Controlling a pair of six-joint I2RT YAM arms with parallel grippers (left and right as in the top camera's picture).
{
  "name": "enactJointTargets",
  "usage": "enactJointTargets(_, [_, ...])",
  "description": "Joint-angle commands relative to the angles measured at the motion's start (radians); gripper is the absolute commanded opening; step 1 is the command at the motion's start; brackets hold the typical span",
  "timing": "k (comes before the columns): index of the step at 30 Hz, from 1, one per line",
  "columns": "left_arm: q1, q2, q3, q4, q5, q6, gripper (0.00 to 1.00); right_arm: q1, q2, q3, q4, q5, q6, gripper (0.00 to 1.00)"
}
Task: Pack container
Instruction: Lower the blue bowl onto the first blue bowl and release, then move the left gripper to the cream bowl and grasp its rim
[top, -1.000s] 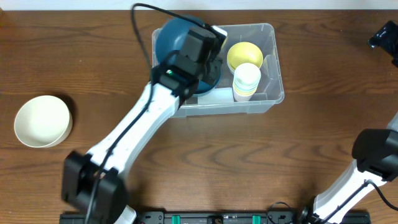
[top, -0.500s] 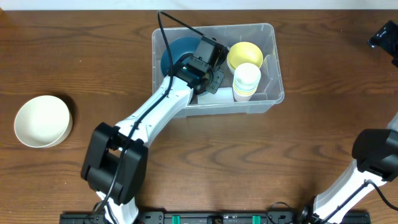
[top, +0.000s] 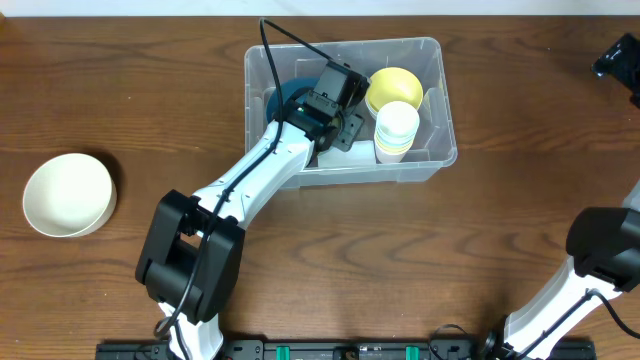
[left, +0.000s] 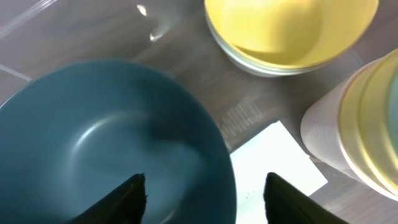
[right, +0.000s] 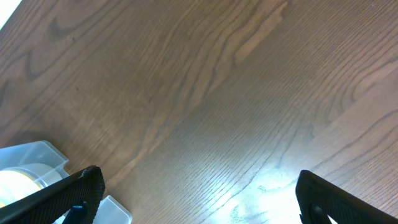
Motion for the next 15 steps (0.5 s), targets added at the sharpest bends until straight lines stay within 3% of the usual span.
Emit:
enactJointTargets(1, [0.009, -0.014, 0.006, 0.007, -0.019, 0.031, 0.64, -0.006, -0.010, 0.013, 0.000, 0.007, 0.015, 0.99])
enactJointTargets(9, [0.095, -0.215, 0.007, -0.035, -0.142, 0.021, 0.65, -0.006, -0.010, 0.013, 0.000, 0.007, 0.015, 0.99])
enactJointTargets(15, [0.300, -0.409, 0.007, -0.129, -0.170, -0.069, 0.66, -0.006, -0.010, 0.013, 0.000, 0.007, 0.015, 0.99])
